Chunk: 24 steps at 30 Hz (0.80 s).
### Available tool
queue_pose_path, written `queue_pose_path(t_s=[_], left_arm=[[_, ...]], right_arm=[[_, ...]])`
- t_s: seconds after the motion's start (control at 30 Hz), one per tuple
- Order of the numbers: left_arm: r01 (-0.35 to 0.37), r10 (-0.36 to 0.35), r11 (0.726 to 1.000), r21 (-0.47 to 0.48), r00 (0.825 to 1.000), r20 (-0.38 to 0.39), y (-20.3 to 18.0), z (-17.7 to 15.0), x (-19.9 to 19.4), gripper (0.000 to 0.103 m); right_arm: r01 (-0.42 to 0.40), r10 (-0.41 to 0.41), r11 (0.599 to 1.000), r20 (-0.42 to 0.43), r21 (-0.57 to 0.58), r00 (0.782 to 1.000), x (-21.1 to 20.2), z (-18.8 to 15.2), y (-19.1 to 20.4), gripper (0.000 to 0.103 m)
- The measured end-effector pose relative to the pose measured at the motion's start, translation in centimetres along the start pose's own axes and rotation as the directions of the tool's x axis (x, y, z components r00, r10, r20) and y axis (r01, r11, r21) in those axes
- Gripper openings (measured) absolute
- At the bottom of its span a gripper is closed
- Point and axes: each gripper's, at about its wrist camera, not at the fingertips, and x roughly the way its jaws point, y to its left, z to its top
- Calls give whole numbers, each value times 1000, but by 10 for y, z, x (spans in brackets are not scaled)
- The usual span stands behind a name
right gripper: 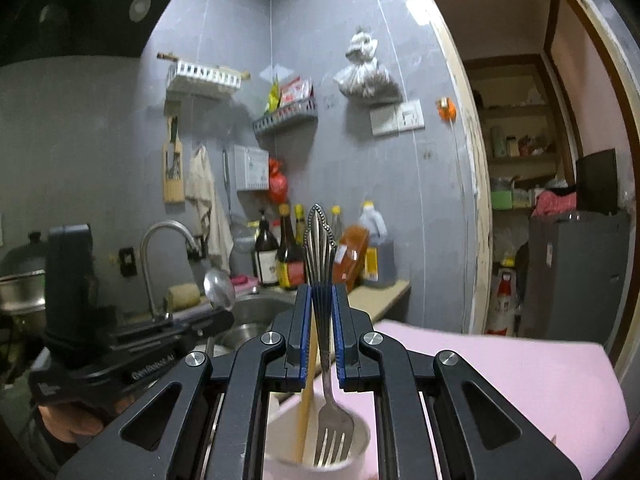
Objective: Organize utensils
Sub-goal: 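Open the left tool to drop the spoon into the holder while the right tool releases the fork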
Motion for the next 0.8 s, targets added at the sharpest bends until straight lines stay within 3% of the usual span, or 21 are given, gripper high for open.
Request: queue_pose_path(t_s=[0.27, 0.37, 0.43, 0.57, 0.7, 0.8], left_arm=[[32, -37, 997, -63, 997, -67, 2, -10, -6, 2], [41, -46, 997, -73, 996, -72, 1, -9, -11, 8], [47, -52, 996, -78, 996, -66, 0, -8, -15, 21], [57, -61, 995, -87, 997, -37, -6, -4, -26, 27], [65, -65, 995, -80, 998, 0, -18, 4, -36, 45], [71, -69, 996, -58, 997, 39, -31, 10, -44, 58]], right_arm=[[7, -4, 999, -96, 37, 995, -1, -19, -8, 9], [12, -8, 999, -104, 43, 995, -4, -19, -9, 10], [13, -8, 999, -98, 47, 995, -8, -18, -11, 11], [20, -17, 999, -75, 42, 997, -17, -14, -12, 22], [42, -41, 999, -40, 20, 998, -30, -5, -12, 24], [83, -83, 997, 3, 3, 997, -46, 3, -15, 40]])
